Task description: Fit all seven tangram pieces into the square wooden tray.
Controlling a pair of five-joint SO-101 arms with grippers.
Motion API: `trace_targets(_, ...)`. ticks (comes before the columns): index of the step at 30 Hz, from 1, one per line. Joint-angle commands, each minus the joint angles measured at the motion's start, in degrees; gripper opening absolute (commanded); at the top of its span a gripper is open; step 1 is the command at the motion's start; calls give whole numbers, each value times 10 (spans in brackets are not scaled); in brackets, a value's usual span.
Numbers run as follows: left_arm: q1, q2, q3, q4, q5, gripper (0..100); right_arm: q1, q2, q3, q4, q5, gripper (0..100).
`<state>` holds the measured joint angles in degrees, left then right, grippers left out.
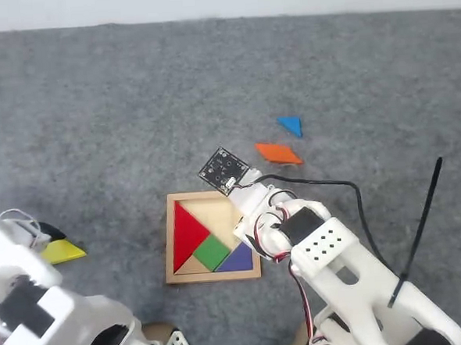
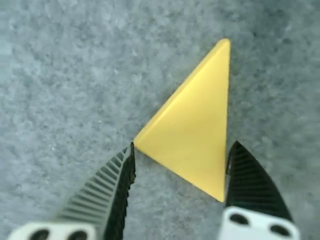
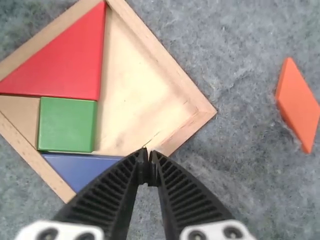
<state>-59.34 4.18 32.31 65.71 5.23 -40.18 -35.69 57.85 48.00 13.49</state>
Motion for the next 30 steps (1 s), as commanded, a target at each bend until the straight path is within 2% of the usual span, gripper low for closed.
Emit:
trace_targets(1, 3, 3, -24, -4, -13, 288, 5, -6, -7, -7, 7, 9)
trace_targets(6, 4, 84, -38, -29, -13, 288, 5, -6, -7, -7, 7, 9)
trace_targets(13, 2, 176, -126, 21, -17, 284, 5, -6, -6, -7, 7, 9)
trace_targets(18, 1, 179, -129, 22, -18, 273, 5, -6, -6, -7, 7, 9)
trace_targets(26, 1, 178, -128, 23, -64, 156, 5, -5, -6, -7, 7, 9)
trace_targets(30, 3, 149, -124, 47, -85, 134, 5, -3, -6, -7, 7, 9)
